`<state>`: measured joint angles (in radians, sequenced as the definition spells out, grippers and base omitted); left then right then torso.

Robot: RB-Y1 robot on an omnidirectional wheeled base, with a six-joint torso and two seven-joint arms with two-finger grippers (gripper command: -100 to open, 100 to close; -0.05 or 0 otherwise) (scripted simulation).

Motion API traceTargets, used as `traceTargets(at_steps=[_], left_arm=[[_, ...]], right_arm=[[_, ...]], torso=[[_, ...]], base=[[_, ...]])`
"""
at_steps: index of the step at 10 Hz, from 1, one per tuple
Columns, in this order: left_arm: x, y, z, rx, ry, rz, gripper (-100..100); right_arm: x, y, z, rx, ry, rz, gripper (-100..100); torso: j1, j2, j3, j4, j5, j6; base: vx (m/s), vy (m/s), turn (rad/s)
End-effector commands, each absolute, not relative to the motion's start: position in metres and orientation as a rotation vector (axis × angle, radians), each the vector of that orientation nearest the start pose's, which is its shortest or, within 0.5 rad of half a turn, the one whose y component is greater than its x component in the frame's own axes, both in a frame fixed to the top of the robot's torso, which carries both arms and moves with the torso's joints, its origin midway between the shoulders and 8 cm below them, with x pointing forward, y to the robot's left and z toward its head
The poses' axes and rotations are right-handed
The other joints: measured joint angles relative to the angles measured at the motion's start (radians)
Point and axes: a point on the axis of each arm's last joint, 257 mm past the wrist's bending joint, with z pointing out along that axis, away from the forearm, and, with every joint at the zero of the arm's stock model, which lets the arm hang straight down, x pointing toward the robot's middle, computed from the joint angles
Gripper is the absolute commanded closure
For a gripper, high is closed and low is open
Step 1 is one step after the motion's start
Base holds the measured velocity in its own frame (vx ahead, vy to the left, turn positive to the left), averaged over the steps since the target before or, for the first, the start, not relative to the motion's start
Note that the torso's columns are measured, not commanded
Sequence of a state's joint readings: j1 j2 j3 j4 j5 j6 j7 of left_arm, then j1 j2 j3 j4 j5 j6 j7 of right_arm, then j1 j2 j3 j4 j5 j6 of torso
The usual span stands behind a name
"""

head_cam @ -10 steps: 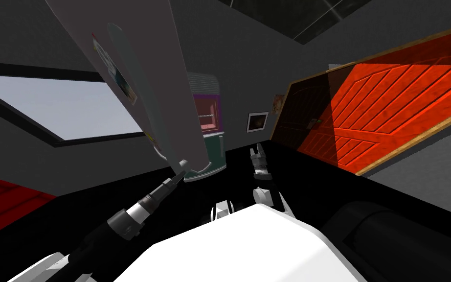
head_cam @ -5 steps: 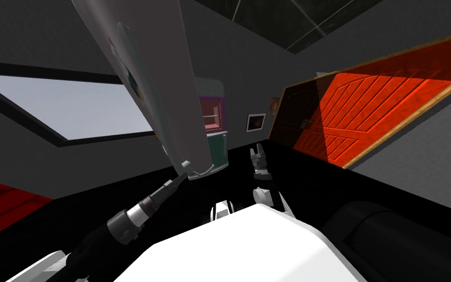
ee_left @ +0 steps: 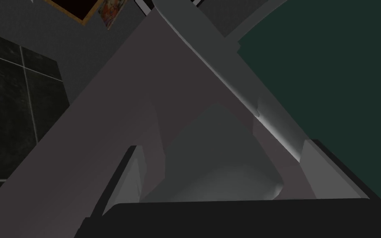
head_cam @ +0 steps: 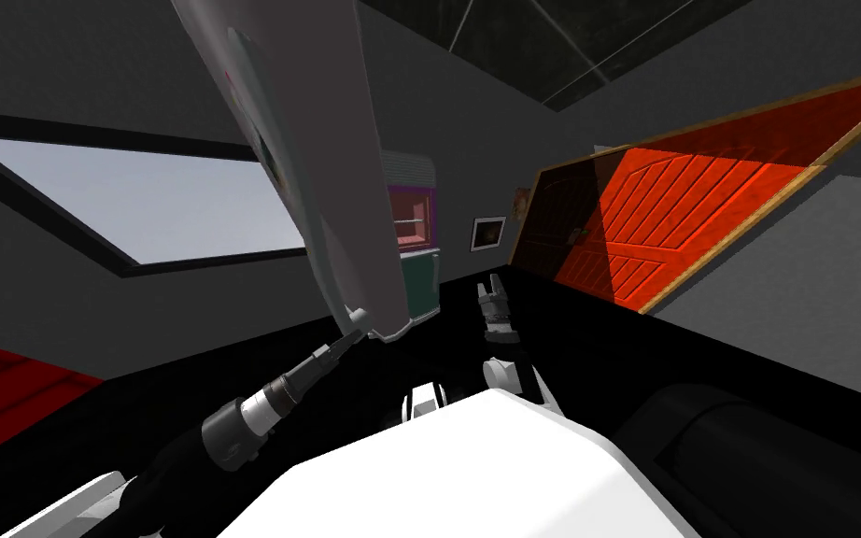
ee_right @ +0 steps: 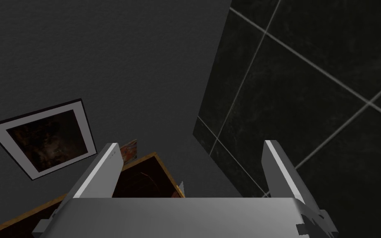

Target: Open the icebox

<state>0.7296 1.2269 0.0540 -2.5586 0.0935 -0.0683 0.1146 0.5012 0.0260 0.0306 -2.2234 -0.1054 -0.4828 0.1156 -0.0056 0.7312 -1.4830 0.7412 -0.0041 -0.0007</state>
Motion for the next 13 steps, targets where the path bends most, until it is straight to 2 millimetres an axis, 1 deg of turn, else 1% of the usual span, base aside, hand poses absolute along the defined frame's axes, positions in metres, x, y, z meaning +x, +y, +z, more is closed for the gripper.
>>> traceTargets(at_steps=[1, 2, 3, 5, 10, 11, 12, 13], left_arm=[[0.312, 0.173, -0.068, -0.106, 1.836, -1.165, -100], [0.311, 0.172, -0.064, -0.096, 1.842, -1.178, -100], [0.312, 0.172, -0.062, -0.092, 1.839, -1.175, -100], [0.311, 0.168, -0.052, -0.063, 1.847, -1.198, -100], [0.311, 0.169, -0.051, -0.063, 1.846, -1.198, -100], [0.309, 0.166, -0.047, -0.052, 1.854, -1.213, -100], [0.307, 0.165, -0.052, -0.063, 1.863, -1.222, -100], [0.309, 0.166, -0.047, -0.052, 1.854, -1.213, -100]], right_arm=[[0.357, -0.287, -0.005, 0.764, 0.610, 1.272, 0], [0.357, -0.287, -0.005, 0.764, 0.610, 1.273, 0], [0.357, -0.287, -0.005, 0.764, 0.610, 1.273, 0], [0.357, -0.287, -0.005, 0.764, 0.610, 1.273, 0], [0.357, -0.287, -0.005, 0.764, 0.610, 1.273, 0], [0.357, -0.287, -0.005, 0.764, 0.610, 1.273, 0], [0.357, -0.287, -0.005, 0.764, 0.610, 1.273, 0], [0.357, -0.287, -0.005, 0.764, 0.610, 1.273, 0]], torso=[[-0.007, -0.001, 0.002, -0.004, -0.001, 0.001], [-0.008, 0.001, 0.002, -0.003, -0.001, 0.004], [-0.004, 0.005, 0.003, 0.000, -0.002, 0.003], [0.006, 0.011, 0.005, 0.008, -0.002, 0.002], [-0.002, 0.009, 0.002, 0.010, -0.007, 0.003], [-0.003, 0.010, 0.002, 0.010, -0.007, 0.003], [-0.003, 0.009, 0.002, 0.010, -0.007, 0.003], [-0.002, 0.010, 0.003, 0.009, -0.006, 0.003]], base=[[0.055, -0.097, 0.188], [0.039, -0.099, 0.161], [0.021, -0.058, 0.048], [0.016, -0.024, 0.127], [0.000, -0.001, 0.014], [0.013, -0.006, 0.103], [0.026, -0.012, 0.061], [0.013, -0.009, 0.008]])
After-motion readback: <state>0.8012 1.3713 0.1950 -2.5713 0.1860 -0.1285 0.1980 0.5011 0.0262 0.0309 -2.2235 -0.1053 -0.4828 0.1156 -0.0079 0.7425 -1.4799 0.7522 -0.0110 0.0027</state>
